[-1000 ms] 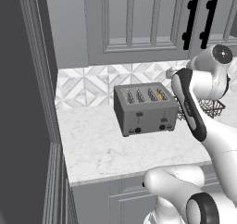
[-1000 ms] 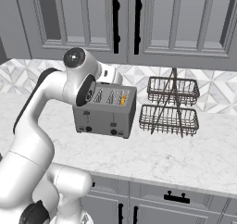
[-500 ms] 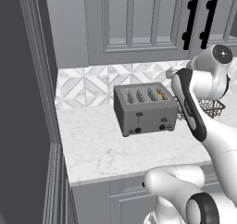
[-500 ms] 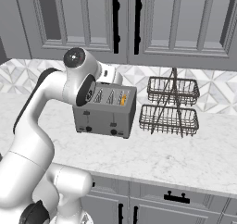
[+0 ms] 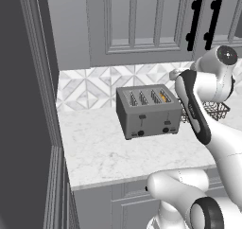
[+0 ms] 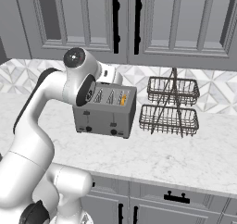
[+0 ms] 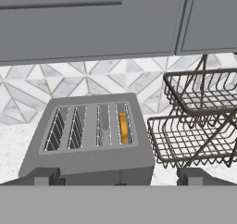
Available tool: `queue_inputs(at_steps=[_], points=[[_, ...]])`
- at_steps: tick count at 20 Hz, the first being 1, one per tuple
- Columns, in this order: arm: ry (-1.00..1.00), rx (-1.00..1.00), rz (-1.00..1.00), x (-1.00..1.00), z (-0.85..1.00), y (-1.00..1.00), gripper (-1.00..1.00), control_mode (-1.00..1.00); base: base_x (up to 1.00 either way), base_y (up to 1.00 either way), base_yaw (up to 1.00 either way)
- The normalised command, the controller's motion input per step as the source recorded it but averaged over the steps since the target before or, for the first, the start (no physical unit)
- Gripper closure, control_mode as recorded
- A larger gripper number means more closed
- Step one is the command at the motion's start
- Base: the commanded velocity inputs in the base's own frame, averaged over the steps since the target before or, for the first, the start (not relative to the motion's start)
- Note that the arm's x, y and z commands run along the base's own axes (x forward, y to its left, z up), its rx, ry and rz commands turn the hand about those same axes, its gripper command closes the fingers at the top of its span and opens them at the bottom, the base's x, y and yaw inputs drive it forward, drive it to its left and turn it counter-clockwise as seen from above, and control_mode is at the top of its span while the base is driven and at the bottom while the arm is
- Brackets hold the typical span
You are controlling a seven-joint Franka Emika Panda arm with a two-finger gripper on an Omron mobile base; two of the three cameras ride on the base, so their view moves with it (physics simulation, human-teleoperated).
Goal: Start the toaster. Once the lever pops up, take the bread to the plate on the dining counter.
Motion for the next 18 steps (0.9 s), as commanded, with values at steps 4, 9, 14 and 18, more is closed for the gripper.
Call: queue_inputs(at_steps=[4,9,14,18], points=[[0.0,0.0,0.0,0.0,0.0,0.0,-1.0,-1.0,0.0,0.0,0.0],[0.0,0.0,0.0,0.0,0.0,0.0,-1.0,-1.0,0.0,0.0,0.0],[0.0,0.0,0.0,0.0,0.0,0.0,-1.0,-1.0,0.0,0.0,0.0],[0.0,0.0,0.0,0.0,0.0,0.0,-1.0,-1.0,0.0,0.0,0.0]])
